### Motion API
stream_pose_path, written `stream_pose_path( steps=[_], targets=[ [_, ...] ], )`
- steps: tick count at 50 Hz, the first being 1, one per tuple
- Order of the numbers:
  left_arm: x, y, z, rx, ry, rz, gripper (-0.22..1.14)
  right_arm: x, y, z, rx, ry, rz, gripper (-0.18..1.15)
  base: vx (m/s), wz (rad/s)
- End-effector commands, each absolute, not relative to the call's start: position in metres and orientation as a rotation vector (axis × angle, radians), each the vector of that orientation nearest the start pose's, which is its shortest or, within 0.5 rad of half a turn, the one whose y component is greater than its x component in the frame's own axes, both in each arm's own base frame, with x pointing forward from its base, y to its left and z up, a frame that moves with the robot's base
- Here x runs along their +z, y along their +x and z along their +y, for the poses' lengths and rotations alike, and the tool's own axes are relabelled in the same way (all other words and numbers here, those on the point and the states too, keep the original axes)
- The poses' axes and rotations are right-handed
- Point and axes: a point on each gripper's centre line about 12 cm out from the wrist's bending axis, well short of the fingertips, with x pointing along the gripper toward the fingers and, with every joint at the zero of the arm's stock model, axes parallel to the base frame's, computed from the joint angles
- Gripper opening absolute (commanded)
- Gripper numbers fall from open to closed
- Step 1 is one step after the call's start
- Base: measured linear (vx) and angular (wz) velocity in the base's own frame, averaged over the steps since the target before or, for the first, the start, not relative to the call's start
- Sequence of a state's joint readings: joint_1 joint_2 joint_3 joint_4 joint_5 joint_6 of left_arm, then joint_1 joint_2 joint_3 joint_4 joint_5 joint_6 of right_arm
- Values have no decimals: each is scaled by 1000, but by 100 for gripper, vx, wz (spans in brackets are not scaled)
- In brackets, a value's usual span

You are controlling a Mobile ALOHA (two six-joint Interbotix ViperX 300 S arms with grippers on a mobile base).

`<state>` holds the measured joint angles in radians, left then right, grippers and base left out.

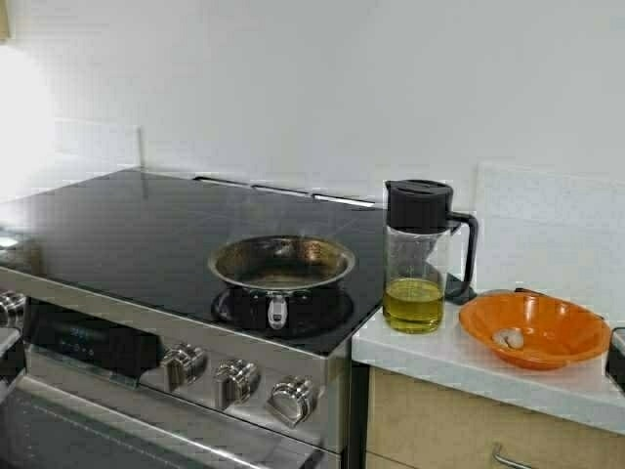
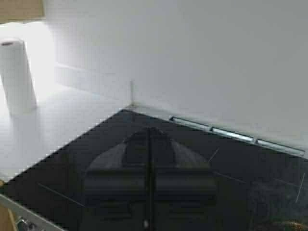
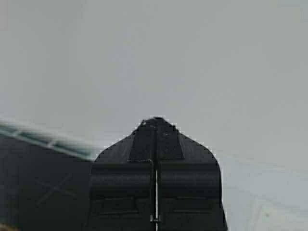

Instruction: Add oil to the pan and cook the shrimp and serve it

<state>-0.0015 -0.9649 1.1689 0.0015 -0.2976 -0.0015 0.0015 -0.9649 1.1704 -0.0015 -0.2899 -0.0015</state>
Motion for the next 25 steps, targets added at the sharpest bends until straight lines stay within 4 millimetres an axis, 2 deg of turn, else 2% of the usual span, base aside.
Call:
stream_pose_path(
  steps=[1,4,10,12,14,19,25],
  targets=[
    [295,200,-4,-23,28,-83,-1,294,203,15,73,18,-65,7,0,0],
    [296,200,-4,-25,36,-86,8,292,207,33,159,36,-28,25,0,0],
    [293,199,-4,-26,30,-80,4,285,222,76,327,42,63,82,0,0],
    [291,199,-4,-26,30,-75,2,279,228,82,341,45,97,99,0,0],
    [291,199,-4,-26,32,-74,2,271,236,85,337,49,132,109,0,0],
    [288,198,-4,-26,30,-69,3,244,245,86,314,80,224,104,0,0],
    [287,196,-4,-26,21,-69,3,204,242,85,271,142,349,102,0,0]
  ],
)
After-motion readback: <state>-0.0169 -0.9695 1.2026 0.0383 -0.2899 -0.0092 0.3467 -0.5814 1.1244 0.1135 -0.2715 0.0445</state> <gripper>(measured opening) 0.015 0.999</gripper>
